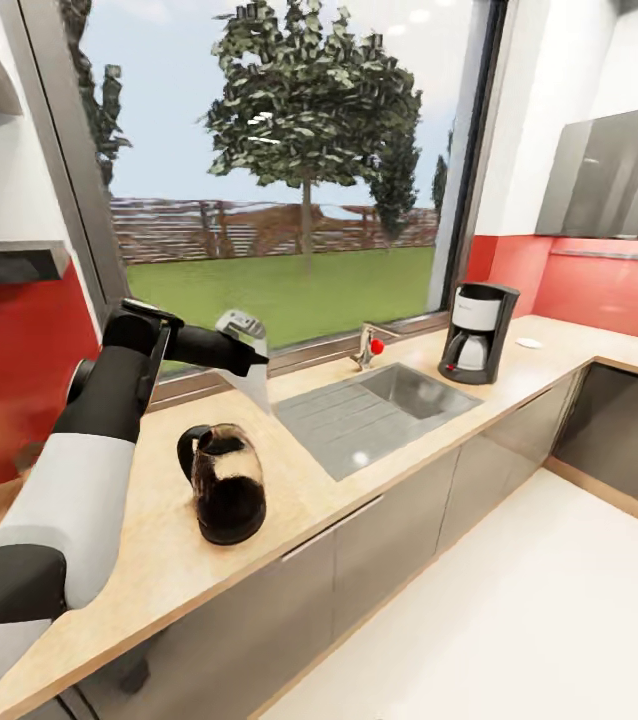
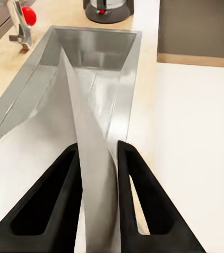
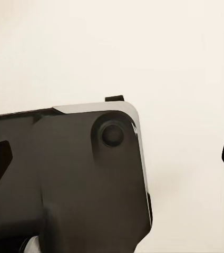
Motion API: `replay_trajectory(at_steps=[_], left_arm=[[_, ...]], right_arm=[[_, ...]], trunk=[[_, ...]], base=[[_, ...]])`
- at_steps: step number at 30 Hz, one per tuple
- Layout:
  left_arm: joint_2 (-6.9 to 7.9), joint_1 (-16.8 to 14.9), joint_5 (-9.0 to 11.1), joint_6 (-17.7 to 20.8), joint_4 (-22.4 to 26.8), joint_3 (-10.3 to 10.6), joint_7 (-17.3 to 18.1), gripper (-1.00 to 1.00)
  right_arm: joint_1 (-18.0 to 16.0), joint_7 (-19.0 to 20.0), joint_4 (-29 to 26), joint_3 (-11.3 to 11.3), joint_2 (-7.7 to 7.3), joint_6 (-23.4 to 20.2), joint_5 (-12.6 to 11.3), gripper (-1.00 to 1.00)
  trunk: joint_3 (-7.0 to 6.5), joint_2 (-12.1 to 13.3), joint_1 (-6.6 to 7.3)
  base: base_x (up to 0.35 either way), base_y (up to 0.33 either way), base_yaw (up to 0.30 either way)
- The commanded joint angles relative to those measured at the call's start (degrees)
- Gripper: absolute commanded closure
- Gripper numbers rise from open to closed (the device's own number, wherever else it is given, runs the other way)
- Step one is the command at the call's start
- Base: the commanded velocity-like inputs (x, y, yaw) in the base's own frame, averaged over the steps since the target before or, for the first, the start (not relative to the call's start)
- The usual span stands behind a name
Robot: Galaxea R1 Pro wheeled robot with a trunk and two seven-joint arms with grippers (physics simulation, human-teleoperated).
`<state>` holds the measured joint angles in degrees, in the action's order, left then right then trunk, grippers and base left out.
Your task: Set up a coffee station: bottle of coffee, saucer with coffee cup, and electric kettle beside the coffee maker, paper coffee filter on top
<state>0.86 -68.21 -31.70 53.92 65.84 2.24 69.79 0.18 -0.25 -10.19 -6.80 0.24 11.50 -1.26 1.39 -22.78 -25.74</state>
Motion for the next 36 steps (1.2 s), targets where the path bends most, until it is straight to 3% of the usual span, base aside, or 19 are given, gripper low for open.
replay_trajectory(at_steps=[1,9,15,19,27,31,36], left_arm=[[0.02,-0.07,-0.65,0.29,0.08,0.05,0.56,1.00],[0.09,-0.17,-0.72,0.08,0.57,0.19,0.01,1.00],[-0.29,-0.63,-0.52,0.20,2.20,-0.38,-6.94,1.00],[-1.00,-0.45,-0.62,-0.01,2.11,-1.66,-8.29,1.00],[-0.98,-0.02,-0.71,-0.63,2.26,-1.86,-11.55,1.00],[-1.07,0.08,-0.58,-3.68,2.24,-1.68,-14.76,1.00],[-1.12,0.18,-0.49,-5.53,2.25,-1.70,-15.42,1.00]], right_arm=[[0.00,0.01,-0.05,-0.14,0.03,0.10,-0.14,-1.00],[0.00,-0.01,-0.01,-0.14,0.03,0.10,-0.08,-1.00],[0.00,0.04,-0.07,-0.01,0.11,0.13,-0.06,-1.00],[0.00,0.07,-0.08,0.00,0.11,0.12,-0.06,-1.00],[0.00,0.07,-0.01,0.04,0.11,0.11,-0.06,-1.00],[0.00,0.08,-0.01,0.04,0.11,0.10,-0.06,-1.00],[0.00,0.03,-0.01,0.00,0.11,0.10,-0.06,-1.00]], trunk=[[0.13,-0.13,-0.04],[0.13,-0.13,-0.04],[0.13,-0.13,-0.04],[0.13,-0.13,-0.04],[0.13,-0.13,-0.04],[0.13,-0.13,-0.04],[0.13,-0.13,-0.04]], base=[[0.001,-0.272,-0.263],[0.000,-0.111,-0.263],[0.000,-0.002,-0.263],[0.000,0.000,-0.264],[0.000,0.000,-0.264],[0.000,0.000,-0.264],[0.000,0.000,-0.264]])
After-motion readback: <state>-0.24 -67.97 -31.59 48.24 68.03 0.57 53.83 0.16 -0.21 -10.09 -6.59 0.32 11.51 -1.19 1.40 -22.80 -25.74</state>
